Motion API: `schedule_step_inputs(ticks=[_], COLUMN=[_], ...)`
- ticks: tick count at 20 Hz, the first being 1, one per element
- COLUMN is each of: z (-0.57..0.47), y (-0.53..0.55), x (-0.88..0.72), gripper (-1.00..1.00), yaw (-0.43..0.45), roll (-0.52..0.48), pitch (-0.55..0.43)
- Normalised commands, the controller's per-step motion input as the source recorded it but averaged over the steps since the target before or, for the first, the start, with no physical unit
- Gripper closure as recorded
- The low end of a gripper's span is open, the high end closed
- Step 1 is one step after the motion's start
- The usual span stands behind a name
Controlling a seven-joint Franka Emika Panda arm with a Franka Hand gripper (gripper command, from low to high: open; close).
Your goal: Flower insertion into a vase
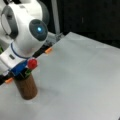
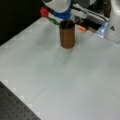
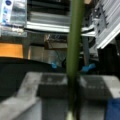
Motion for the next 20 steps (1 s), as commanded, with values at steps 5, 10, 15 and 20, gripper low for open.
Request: schedule_step_inputs(ticks=[5, 10, 15, 20], z=[-0.19, -0.1, -0.11, -0.04], y=[0.06, 0.06, 0.05, 0.08], x=[0.2, 0.18, 0.22, 0.25], gripper=[1.0, 1.0, -1.0, -1.0], yaw=[-0.059, -0.066, -0.125, -0.131], roll=[-0.073, -0.064, -0.008, -0.01], pitch=[-0.008, -0.009, -0.053, -0.015])
